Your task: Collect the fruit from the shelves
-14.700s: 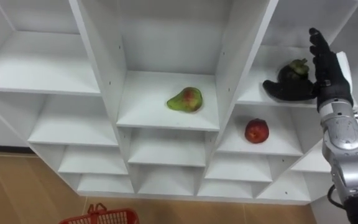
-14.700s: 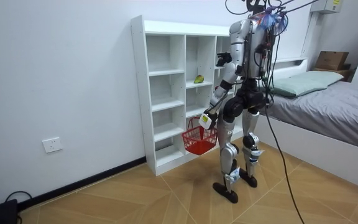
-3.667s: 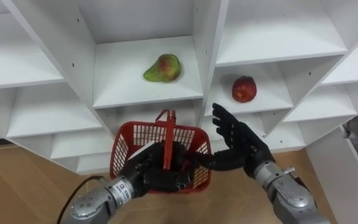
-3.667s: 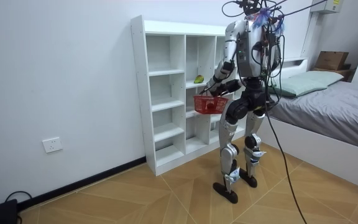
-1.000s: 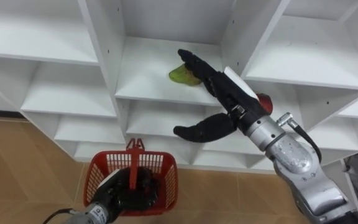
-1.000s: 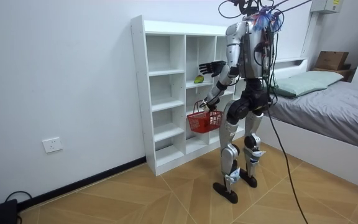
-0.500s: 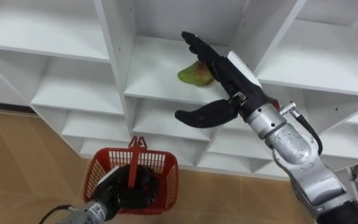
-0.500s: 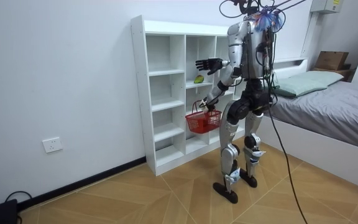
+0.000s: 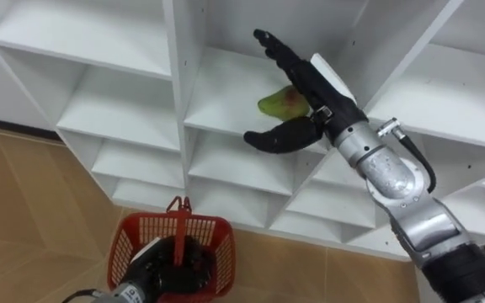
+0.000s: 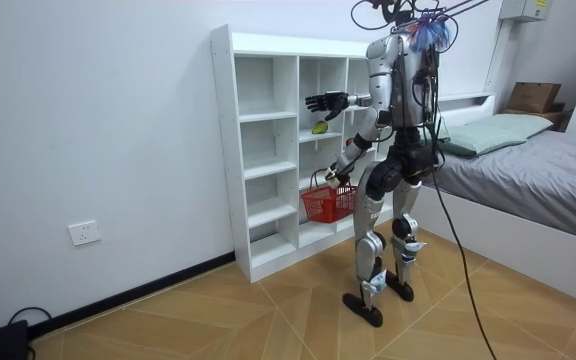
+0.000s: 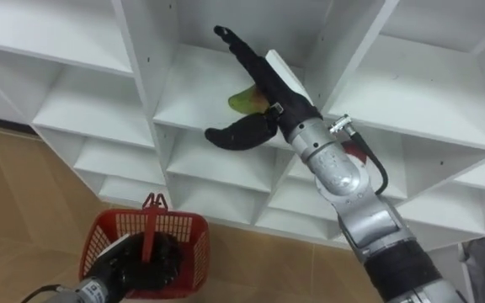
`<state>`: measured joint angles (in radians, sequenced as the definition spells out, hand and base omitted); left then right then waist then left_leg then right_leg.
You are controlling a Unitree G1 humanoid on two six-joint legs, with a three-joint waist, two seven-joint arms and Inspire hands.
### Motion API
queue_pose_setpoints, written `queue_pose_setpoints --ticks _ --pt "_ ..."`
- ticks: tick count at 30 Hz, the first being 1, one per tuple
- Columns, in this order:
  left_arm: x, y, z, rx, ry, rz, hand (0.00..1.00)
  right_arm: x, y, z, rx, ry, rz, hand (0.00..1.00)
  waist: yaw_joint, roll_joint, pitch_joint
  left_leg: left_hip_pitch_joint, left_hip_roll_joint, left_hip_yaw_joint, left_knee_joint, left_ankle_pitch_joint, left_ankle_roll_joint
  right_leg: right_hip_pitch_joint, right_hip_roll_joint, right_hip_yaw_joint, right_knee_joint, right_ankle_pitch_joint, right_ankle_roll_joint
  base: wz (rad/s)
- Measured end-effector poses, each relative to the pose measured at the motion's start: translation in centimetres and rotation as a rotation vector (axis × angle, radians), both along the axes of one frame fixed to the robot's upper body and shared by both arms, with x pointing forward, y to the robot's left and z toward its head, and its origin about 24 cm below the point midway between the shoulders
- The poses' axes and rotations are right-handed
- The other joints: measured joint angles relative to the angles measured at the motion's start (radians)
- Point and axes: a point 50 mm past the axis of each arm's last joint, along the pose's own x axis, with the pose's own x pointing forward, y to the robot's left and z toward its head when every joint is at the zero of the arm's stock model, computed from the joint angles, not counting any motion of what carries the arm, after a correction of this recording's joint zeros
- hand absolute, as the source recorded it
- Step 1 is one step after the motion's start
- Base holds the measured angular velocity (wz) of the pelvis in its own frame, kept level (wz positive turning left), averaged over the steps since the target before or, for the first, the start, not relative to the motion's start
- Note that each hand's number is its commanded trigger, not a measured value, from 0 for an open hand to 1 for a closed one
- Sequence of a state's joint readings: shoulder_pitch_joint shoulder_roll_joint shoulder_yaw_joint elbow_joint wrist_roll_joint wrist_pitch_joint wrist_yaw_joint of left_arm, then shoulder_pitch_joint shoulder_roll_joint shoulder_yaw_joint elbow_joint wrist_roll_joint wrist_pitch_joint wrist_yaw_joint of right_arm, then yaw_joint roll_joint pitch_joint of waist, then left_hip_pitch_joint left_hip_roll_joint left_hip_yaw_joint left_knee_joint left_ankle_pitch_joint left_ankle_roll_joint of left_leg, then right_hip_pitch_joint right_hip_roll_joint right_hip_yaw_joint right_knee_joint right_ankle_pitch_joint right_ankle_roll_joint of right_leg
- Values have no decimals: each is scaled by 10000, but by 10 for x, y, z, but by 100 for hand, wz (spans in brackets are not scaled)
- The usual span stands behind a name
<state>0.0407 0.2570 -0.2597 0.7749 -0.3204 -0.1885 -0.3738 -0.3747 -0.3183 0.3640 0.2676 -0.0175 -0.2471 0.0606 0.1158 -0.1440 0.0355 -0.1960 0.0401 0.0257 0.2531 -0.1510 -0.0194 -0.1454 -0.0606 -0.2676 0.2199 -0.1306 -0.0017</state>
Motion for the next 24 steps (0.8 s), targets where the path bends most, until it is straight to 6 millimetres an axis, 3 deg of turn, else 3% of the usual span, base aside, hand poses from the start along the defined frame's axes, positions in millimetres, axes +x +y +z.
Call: queue_pose_setpoints --ticks 5,10,15,18,24 --pt "-2 -1 -2 -22 349 -115 100 5 -2 -5 -1178 -147 -303 0 182 -8 -4 -64 4 -58 14 1 -2 -32 1 -83 20 1 -1 3" --pt "-2 0 -2 -70 375 -219 100 14 -3 1 -1655 -519 -522 0 212 -43 -13 -175 0 -129 115 1 -2 -77 0 -124 28 3 -4 3" --pt "-1 2 -2 183 356 -478 100 25 -14 -1 -1938 -398 -1177 0 242 -246 -1 -198 -3 -153 176 1 -2 -17 -15 -199 35 3 -4 4" --pt "-1 5 -1 275 360 -480 100 28 -19 -6 -2064 -98 -1393 0 240 -359 47 -231 -7 -184 206 1 -2 -13 -13 -208 32 4 -5 0" --pt "0 8 0 389 347 -473 100 30 -24 -8 -2201 27 -1699 0 258 -367 46 -409 -14 -302 220 2 -4 -103 -13 -332 23 3 -5 6"
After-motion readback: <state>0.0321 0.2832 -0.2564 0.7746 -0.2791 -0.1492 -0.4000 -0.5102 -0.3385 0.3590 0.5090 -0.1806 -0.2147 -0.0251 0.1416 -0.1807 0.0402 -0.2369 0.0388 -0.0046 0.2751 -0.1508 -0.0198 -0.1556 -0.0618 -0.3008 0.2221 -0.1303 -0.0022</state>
